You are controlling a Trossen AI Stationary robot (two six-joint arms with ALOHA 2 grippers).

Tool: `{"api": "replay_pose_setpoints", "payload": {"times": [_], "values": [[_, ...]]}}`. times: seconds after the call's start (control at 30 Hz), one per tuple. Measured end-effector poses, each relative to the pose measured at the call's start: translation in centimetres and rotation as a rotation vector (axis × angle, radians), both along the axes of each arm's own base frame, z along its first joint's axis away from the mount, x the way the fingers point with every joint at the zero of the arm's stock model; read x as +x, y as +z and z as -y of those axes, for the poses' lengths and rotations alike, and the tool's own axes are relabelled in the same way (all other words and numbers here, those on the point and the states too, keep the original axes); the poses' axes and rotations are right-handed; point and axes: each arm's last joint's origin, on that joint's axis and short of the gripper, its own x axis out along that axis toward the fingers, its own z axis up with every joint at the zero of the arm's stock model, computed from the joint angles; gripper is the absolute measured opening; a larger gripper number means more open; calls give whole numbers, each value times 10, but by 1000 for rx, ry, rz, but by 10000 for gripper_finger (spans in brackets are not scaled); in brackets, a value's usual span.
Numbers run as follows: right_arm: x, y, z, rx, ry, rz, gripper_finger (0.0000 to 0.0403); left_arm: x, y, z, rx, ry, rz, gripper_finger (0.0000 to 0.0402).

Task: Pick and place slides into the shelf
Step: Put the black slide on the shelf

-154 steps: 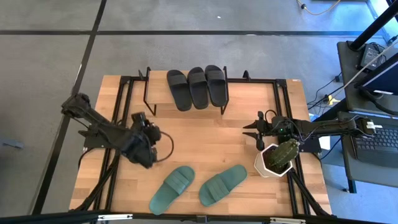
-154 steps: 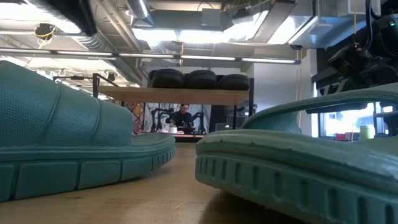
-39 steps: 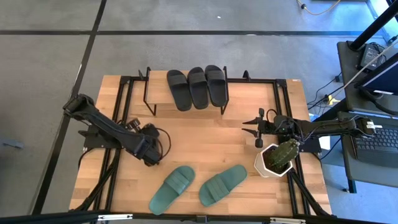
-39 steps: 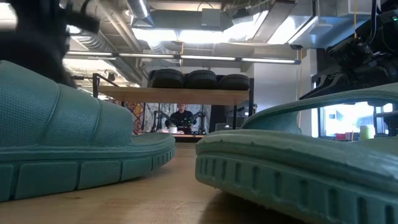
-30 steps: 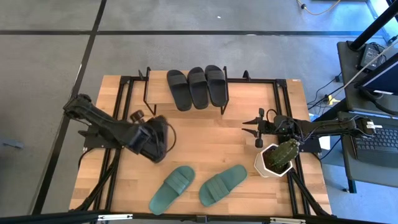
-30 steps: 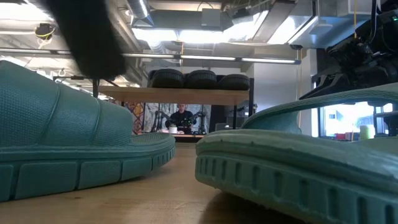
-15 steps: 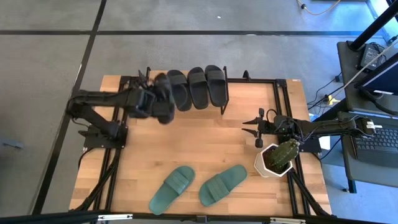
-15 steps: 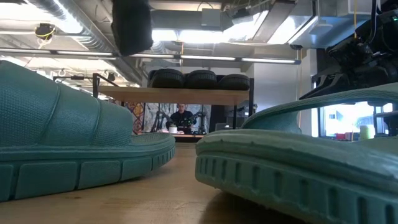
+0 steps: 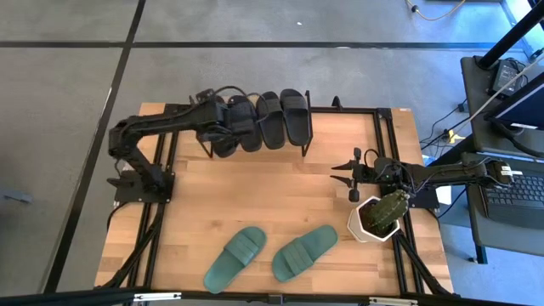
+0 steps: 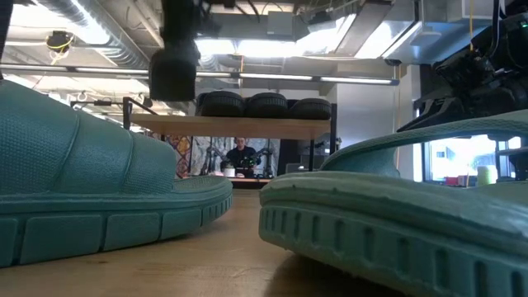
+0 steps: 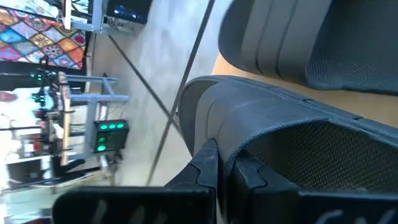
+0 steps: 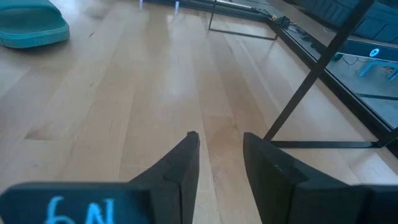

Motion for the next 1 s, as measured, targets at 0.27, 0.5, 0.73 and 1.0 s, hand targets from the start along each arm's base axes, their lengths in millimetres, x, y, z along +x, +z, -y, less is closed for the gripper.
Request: {"api": "replay_pose_setpoints", "payload": {"times": [0.27, 0.5, 0.73, 1.0], "values": [[0, 0, 0, 0, 0, 0, 126, 16, -26, -18, -41, -21, -163, 2], [0, 0, 0, 0, 0, 0, 126, 23, -36, -33, -53, -48, -216, 2], [0, 0, 0, 0, 0, 0, 126, 29, -37, -48, -50, -92, -201, 2], [0, 0, 0, 0, 0, 0, 126, 29, -36, -56, -75, -163, -266, 2]]}}
